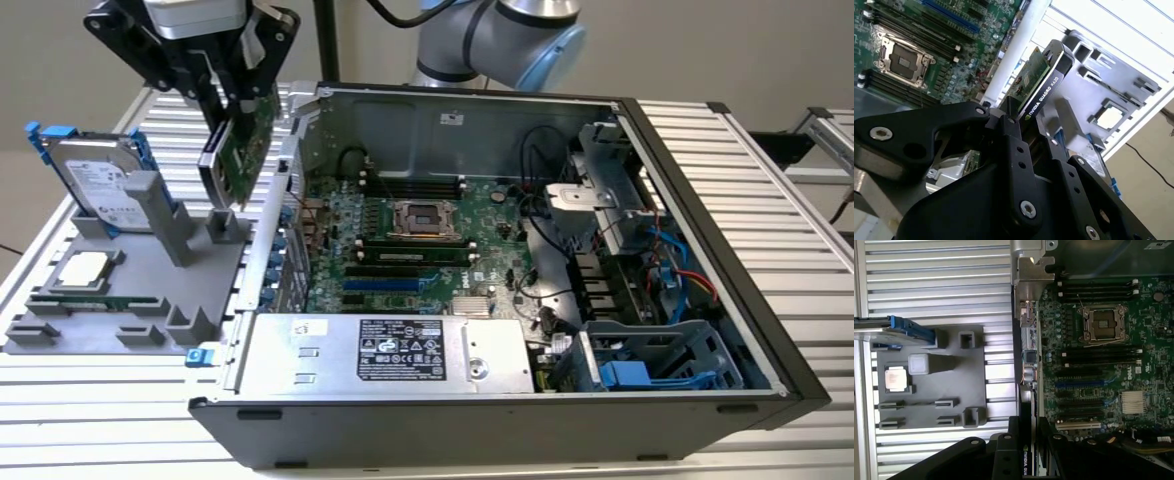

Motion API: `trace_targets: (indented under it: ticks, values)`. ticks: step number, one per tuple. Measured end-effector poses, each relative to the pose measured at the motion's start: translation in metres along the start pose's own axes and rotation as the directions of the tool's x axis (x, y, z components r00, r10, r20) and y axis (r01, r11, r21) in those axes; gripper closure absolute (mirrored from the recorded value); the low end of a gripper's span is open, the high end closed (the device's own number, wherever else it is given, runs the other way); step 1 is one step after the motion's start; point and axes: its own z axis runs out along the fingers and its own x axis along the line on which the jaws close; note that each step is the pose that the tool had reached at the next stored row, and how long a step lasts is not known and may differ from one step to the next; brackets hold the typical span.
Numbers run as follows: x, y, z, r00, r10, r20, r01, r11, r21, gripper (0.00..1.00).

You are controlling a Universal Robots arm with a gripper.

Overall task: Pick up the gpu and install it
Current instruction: 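Pick up the gpu and move the gpu toward the slot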

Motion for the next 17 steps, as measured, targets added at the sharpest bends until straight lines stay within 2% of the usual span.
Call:
trace_targets:
  ticks: [17]
  values:
    - [-0.0171, 0.0012, 0.0005, 1.0, 0.0, 0.0, 0.0, 1.0, 0.0, 1.0]
